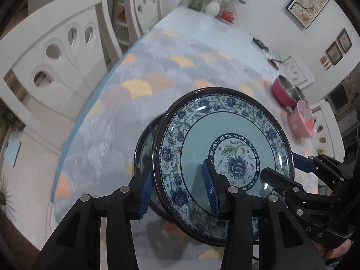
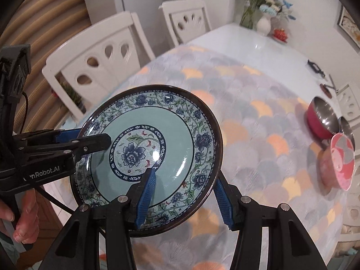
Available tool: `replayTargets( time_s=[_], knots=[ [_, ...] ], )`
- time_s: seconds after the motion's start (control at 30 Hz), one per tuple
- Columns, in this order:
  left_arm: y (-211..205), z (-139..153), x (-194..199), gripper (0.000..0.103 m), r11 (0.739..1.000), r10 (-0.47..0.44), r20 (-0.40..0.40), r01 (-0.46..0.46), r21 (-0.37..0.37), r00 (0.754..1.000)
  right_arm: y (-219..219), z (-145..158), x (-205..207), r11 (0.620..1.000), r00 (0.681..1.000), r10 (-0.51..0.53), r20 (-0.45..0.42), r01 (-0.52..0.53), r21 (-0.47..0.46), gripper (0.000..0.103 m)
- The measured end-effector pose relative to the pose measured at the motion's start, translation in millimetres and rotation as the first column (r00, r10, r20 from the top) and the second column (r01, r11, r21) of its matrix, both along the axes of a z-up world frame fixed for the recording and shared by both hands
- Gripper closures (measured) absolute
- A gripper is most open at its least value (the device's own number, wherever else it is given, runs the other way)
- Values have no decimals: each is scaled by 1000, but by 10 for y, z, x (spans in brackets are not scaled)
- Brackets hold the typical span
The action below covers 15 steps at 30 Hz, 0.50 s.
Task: Organize plates and bowls
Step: 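Lift the held plates with both tools and carry them toward another plate, then lower the plates onto the plate stack and open both tools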
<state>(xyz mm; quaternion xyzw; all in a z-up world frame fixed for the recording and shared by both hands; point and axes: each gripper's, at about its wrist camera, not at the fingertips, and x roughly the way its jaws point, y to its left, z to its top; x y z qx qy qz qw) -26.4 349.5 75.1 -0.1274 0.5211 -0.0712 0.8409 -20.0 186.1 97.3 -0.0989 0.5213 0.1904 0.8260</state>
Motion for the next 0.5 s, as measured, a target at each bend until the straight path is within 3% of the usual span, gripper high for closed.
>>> replayTargets(
  time_s=[0.5],
  knots=[
    [20,-257,-77,65,1000,-12,-64,13,14,998,67,-426,-68,998,991,-1,-133,-8,-69,51]
  ],
)
